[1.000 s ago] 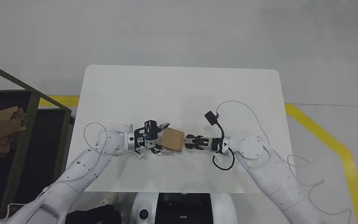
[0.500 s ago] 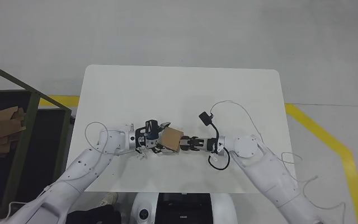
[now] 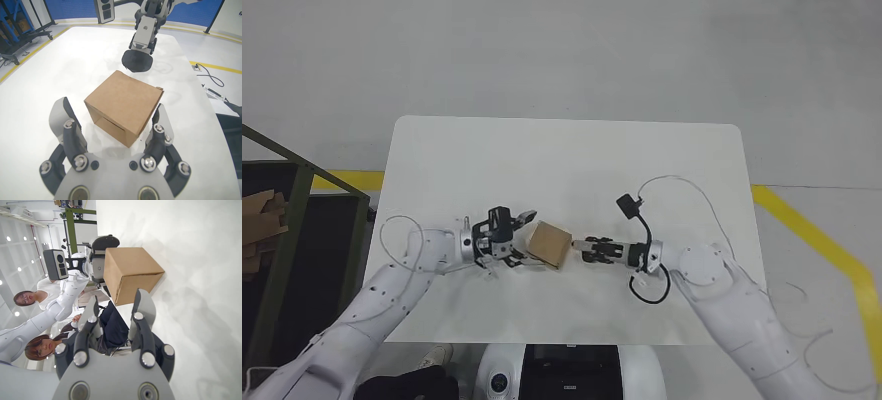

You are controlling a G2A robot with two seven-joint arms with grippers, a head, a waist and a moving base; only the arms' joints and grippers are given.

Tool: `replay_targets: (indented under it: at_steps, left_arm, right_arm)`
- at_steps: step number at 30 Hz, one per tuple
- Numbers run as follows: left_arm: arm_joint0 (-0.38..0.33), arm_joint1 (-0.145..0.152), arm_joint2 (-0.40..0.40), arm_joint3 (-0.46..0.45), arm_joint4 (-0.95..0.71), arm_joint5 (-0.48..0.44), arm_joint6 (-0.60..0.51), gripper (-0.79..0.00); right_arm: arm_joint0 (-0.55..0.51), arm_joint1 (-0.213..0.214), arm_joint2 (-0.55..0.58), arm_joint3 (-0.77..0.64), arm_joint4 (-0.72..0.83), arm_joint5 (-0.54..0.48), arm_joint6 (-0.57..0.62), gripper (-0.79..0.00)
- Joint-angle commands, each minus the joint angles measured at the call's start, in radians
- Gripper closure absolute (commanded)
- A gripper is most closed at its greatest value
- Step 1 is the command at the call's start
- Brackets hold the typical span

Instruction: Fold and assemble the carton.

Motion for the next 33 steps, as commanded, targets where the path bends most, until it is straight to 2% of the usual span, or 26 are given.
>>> replay_targets:
  at_steps: [1,7,15,22,33]
  left_arm:
    - [0.014,0.010,-0.027,-0.019,-0.012,-0.027,0.017,-0.785]
    - [0.054,0.038,-0.132,-0.054,-0.075,-0.062,0.033,-0.785]
    - [0.060,0.051,-0.251,-0.060,-0.170,0.055,-0.124,-0.785]
    - [0.041,0.049,-0.286,-0.083,-0.231,0.096,-0.239,-0.785]
    - [0.034,0.047,-0.298,-0.109,-0.250,0.107,-0.301,-0.785]
  right_arm:
    - [0.001,0.003,0.011,0.004,-0.011,-0.044,-0.002,-0.785]
    - [0.027,0.007,0.044,0.043,-0.050,-0.184,-0.046,-0.785]
    - [0.054,0.023,0.126,0.038,-0.141,-0.318,-0.116,-0.785]
    - [0.053,0.040,0.206,-0.008,-0.193,-0.349,-0.140,-0.785]
    - [0.050,0.050,0.250,-0.018,-0.195,-0.378,-0.158,-0.785]
